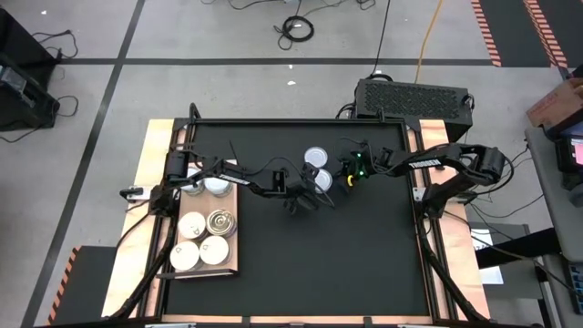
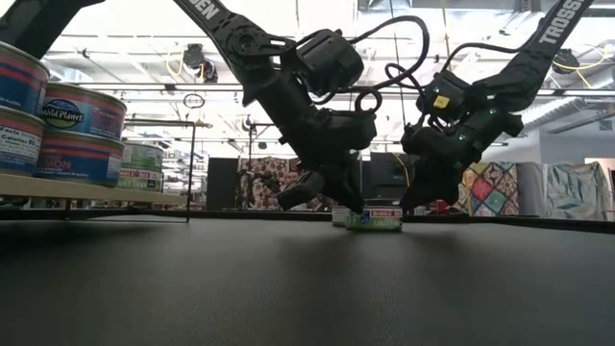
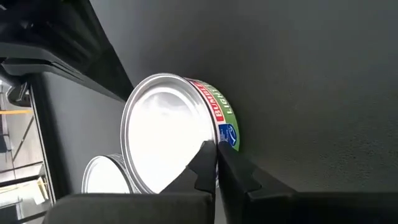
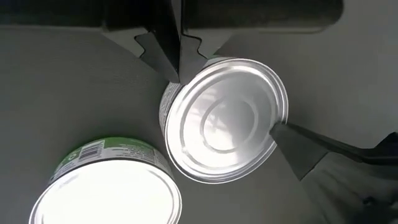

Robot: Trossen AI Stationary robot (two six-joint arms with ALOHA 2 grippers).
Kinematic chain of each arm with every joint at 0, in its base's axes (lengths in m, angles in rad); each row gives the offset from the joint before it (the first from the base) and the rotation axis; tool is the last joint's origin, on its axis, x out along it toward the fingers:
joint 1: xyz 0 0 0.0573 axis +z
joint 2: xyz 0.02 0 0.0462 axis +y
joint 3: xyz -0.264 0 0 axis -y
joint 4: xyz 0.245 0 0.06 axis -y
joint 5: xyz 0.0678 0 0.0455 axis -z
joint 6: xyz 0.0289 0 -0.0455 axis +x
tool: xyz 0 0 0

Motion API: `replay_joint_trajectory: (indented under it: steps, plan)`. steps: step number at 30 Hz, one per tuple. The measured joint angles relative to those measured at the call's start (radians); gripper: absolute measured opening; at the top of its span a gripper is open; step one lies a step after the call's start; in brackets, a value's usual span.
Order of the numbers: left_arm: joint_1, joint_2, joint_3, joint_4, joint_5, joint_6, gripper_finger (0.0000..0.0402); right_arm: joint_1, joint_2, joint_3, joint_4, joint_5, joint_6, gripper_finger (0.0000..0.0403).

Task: Stack canned seafood by type on shelf
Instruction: Stack the green tuna can on top of the green tuna cans on the shelf

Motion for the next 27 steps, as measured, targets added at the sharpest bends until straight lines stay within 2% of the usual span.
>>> replay_joint_trajectory:
  steps: [3, 9, 15, 19, 23, 27]
  plan:
    - [0.0, 0.0, 0.0, 0.0, -0.017, 0.0, 0.0004, 0.0, -0.001, 0.0, -0.001, -0.003, -0.001, 0.0]
    - [-0.017, -0.006, -0.002, -0.016, -0.119, -0.001, 0.0001, -0.001, -0.061, 0.0, -0.056, -0.013, -0.024, 0.0]
    - [-0.048, -0.071, -0.002, -0.068, -0.13, -0.004, 0.0001, -0.001, -0.171, 0.0, -0.128, -0.008, -0.037, 0.0]
    - [-0.068, -0.166, -0.008, -0.139, -0.135, -0.045, 0.0, -0.002, -0.221, 0.001, -0.181, 0.0, -0.042, 0.0]
    - [-0.077, -0.283, -0.008, -0.294, -0.133, -0.144, 0.0, -0.001, -0.236, 0.0, -0.217, 0.004, -0.045, 0.0]
    - [-0.076, -0.415, -0.061, -0.397, -0.139, -0.234, 0.0, 0.001, -0.236, 0.0, -0.216, 0.009, -0.045, 0.0]
